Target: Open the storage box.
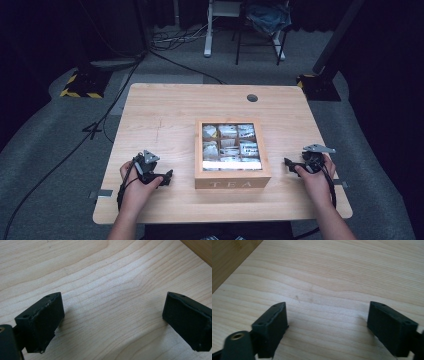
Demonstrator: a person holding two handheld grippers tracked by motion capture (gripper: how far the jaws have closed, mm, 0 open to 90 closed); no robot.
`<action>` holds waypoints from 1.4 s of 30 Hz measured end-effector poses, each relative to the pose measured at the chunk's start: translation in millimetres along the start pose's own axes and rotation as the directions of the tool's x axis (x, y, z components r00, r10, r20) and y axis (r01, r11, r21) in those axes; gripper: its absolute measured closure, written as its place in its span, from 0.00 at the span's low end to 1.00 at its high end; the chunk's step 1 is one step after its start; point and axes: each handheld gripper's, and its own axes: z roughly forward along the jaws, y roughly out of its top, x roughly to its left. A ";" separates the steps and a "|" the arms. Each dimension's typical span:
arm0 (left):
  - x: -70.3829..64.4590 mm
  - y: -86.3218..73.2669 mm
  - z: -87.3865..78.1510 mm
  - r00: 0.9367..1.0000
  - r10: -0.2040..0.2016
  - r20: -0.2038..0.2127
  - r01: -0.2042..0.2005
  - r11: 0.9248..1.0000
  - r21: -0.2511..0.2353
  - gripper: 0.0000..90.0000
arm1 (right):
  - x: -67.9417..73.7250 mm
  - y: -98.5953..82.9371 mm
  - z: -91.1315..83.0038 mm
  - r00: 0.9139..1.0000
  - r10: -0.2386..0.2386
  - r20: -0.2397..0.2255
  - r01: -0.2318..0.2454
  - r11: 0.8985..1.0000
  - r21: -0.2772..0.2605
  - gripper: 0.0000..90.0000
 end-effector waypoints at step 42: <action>4.1 2.8 2.6 0.999 0.039 0.038 -0.039 0.999 0.002 0.04 | 34.5 29.4 -82.1 0.987 -0.059 -0.147 0.054 0.998 -0.036 0.34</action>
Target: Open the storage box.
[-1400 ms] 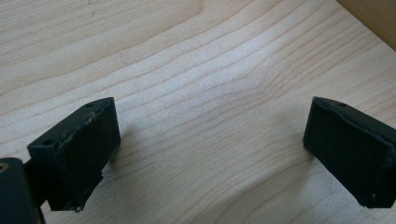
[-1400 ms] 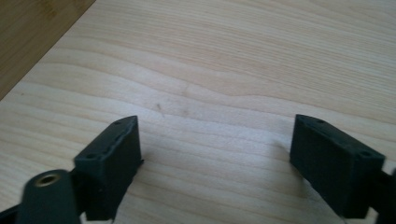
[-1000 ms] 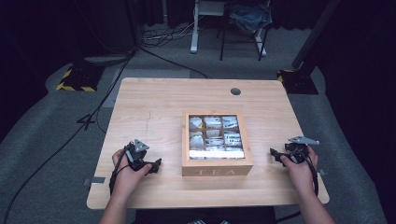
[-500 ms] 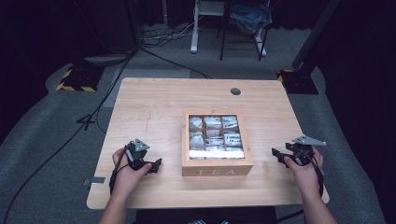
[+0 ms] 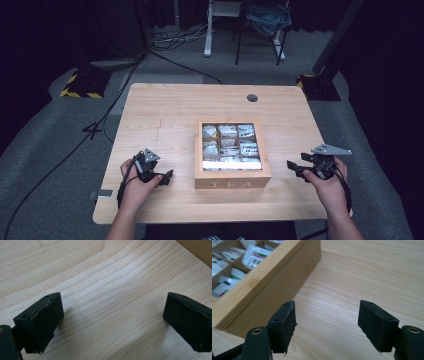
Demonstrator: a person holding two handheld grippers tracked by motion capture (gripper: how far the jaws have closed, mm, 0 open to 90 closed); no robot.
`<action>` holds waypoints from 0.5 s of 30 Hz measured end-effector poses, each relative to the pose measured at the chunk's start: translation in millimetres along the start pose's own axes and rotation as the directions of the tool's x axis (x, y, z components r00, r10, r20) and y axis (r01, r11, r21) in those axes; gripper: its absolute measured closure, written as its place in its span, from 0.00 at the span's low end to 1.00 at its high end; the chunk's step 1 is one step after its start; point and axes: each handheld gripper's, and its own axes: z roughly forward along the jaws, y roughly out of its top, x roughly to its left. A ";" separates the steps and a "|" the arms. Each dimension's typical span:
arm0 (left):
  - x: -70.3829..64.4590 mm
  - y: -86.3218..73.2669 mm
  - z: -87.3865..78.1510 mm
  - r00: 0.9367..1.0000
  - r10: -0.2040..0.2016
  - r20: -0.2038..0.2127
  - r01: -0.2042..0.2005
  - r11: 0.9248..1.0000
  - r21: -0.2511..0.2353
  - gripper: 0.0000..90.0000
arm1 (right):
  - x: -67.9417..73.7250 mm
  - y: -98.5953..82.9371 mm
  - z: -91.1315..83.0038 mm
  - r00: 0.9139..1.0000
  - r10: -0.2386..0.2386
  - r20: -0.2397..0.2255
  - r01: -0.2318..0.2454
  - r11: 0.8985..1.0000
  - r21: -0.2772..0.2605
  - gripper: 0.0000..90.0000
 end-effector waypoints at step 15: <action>0.1 0.0 -0.1 1.000 0.002 -0.002 -0.002 1.000 0.000 0.04 | 41.2 11.6 -12.0 0.988 -0.082 -0.134 0.081 0.997 -0.013 0.28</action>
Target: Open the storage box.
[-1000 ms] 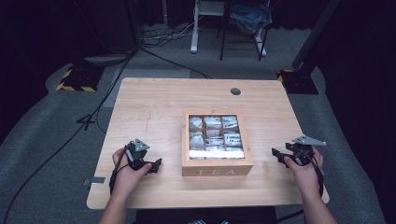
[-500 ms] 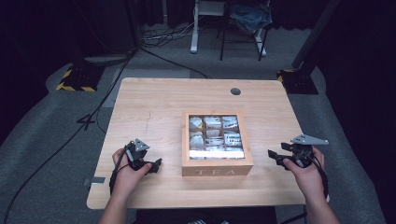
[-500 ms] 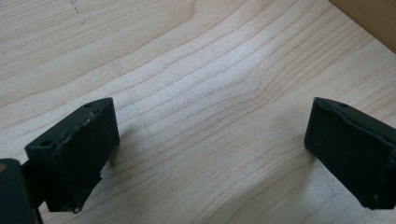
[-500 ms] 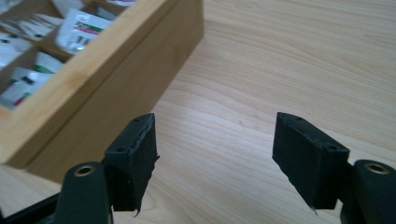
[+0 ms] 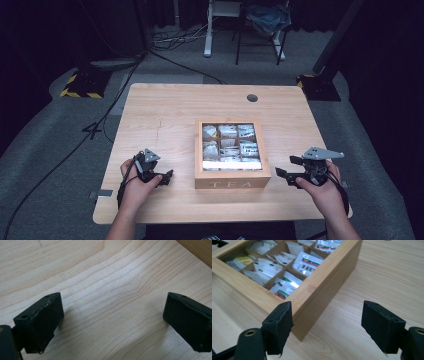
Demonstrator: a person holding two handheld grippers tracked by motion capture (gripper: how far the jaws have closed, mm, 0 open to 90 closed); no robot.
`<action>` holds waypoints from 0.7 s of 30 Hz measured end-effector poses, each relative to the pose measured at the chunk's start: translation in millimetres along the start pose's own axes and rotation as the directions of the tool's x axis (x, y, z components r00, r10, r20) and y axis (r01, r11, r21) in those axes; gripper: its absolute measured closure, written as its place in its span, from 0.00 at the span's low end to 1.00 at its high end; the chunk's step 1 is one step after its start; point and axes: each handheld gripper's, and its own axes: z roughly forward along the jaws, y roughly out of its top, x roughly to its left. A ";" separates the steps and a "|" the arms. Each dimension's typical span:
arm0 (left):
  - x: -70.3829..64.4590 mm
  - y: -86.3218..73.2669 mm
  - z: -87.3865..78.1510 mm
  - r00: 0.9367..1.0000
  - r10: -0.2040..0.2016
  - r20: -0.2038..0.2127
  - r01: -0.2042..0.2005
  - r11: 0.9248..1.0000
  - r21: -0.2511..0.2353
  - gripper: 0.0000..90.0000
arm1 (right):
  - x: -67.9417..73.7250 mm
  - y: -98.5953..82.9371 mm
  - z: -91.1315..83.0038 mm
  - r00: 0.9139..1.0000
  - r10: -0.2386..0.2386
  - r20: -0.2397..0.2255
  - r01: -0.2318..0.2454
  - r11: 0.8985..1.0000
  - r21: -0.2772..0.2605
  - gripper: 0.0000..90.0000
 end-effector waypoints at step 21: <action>-0.1 0.0 0.1 1.000 -0.002 0.001 0.002 1.000 0.000 0.04 | 32.6 -5.2 30.7 0.991 -0.040 -0.124 0.037 0.999 -0.022 0.20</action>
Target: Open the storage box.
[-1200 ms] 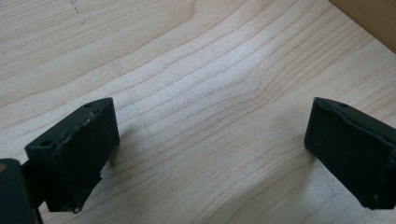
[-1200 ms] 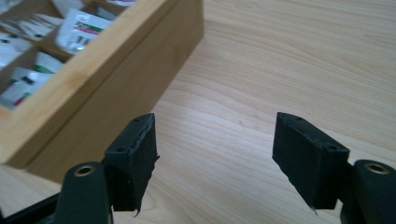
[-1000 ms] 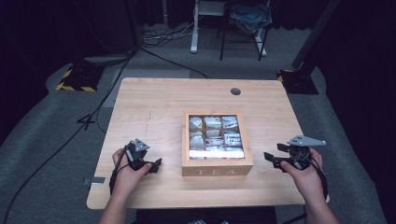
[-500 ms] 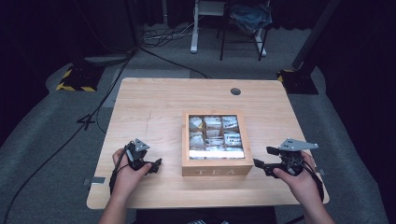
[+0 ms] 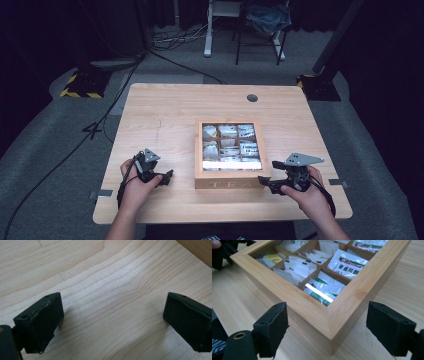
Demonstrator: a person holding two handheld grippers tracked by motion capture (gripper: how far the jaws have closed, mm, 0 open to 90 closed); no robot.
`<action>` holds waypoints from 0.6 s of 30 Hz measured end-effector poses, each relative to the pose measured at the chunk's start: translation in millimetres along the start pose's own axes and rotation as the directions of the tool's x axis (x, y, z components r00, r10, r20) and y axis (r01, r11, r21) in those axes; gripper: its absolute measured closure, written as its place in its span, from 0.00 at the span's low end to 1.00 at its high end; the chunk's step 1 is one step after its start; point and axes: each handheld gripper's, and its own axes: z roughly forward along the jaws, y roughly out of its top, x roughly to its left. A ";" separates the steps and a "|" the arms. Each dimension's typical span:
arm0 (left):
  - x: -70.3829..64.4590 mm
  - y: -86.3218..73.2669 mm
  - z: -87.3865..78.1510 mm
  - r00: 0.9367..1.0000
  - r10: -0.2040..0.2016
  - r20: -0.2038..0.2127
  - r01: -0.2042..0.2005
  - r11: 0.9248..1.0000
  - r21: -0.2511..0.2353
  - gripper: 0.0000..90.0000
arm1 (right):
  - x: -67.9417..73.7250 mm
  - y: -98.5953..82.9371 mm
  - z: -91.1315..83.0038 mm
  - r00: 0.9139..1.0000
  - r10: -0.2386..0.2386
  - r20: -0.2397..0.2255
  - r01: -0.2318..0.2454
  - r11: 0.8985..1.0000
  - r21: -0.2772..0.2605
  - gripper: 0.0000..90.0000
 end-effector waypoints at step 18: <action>0.2 0.1 -0.1 1.000 0.004 -0.001 -0.004 1.000 0.002 0.04 | -0.7 -4.7 8.4 0.995 -0.101 0.011 0.099 0.987 0.128 0.44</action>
